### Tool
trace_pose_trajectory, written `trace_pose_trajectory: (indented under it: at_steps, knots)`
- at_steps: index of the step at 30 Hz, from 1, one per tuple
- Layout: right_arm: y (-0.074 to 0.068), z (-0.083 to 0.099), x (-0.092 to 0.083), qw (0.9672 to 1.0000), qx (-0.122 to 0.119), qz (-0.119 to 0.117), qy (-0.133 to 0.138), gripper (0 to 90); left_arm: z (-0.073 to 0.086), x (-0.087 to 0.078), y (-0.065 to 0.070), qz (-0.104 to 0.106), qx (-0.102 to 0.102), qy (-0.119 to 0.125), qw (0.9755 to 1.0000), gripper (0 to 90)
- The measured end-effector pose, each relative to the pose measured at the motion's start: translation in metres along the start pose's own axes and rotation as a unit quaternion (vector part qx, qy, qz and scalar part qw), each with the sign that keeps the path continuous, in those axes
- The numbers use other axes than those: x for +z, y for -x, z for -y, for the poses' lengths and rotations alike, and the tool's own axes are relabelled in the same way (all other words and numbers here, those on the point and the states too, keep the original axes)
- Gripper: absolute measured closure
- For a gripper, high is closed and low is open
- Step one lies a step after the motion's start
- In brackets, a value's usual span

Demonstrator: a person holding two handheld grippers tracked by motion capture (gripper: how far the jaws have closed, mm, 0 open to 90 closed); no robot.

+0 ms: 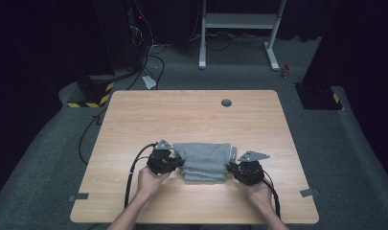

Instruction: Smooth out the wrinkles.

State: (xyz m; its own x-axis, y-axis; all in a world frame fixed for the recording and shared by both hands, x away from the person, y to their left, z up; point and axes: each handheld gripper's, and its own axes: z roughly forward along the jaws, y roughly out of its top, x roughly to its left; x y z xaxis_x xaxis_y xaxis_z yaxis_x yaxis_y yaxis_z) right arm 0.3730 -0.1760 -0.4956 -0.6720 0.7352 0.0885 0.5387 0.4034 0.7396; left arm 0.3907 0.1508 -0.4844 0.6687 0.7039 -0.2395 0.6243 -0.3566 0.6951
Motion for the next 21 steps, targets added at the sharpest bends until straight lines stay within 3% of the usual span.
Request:
trace_pose_trajectory:
  at_steps: [6, 11, 16, 21]
  knots:
    - [0.001, 0.003, 0.007, 0.9999, -0.004, 0.007, -0.013, 80.2, 0.003, 0.006, 0.0, -0.004, -0.003, -0.008, 1.0, 80.2]
    - [0.006, 0.001, 0.014, 0.9996, -0.001, 0.021, -0.017, 80.2, -0.001, 0.012, 0.001, -0.021, 0.005, -0.014, 0.9997, 79.8]
    - [0.017, -0.007, 0.021, 0.9987, -0.004, 0.047, -0.021, 80.2, -0.004, 0.023, 0.0, -0.034, -0.003, 0.012, 0.9993, 79.9]
    - [0.026, -0.012, 0.026, 0.9982, 0.009, 0.056, -0.019, 80.0, -0.008, 0.028, -0.003, -0.042, -0.021, 0.026, 0.9986, 77.3]
